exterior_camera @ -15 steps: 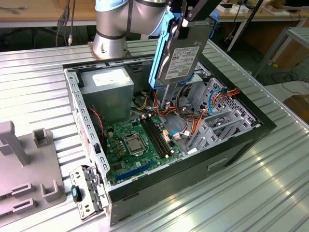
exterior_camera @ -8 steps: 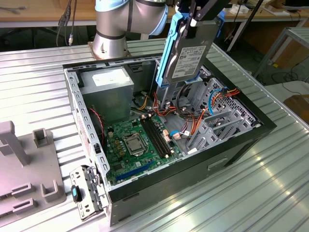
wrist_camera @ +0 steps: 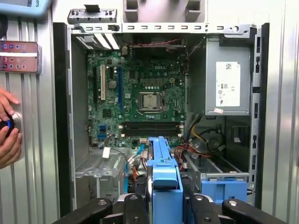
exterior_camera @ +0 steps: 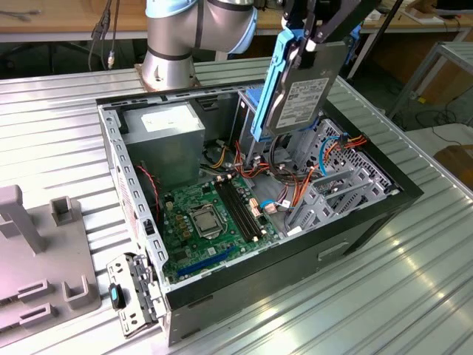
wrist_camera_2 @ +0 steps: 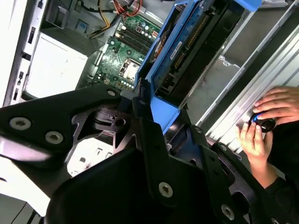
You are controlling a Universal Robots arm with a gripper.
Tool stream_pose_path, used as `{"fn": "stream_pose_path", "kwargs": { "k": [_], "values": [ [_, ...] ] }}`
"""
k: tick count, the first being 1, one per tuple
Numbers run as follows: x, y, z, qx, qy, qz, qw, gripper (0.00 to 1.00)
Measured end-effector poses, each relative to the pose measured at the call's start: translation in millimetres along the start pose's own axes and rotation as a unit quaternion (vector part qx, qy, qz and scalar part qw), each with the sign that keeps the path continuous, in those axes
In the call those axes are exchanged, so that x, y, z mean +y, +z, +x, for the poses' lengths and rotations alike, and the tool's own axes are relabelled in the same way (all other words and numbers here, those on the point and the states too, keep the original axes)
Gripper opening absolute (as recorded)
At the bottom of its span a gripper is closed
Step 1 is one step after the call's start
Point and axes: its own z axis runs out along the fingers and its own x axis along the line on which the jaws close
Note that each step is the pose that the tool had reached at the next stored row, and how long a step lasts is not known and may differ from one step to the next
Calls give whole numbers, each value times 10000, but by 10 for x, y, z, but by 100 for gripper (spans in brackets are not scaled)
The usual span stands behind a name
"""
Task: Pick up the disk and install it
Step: 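Insert the disk into the insertion slot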
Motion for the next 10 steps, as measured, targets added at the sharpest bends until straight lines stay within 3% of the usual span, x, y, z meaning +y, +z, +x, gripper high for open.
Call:
{"fn": "stream_pose_path", "kwargs": {
  "k": [3, 5, 7, 9, 10],
  "values": [
    [-6, 7, 116, 0, 0, 0, 10000, 37],
    [-40, 29, 246, -2, 1, -5, 10000, 37],
    [-151, 52, 303, -3, 1, -83, 10000, 37],
    [-199, 62, 335, -7, 0, -116, 9999, 37],
    [-211, 72, 385, -6, 1, -116, 9999, 37]
  ]
}}
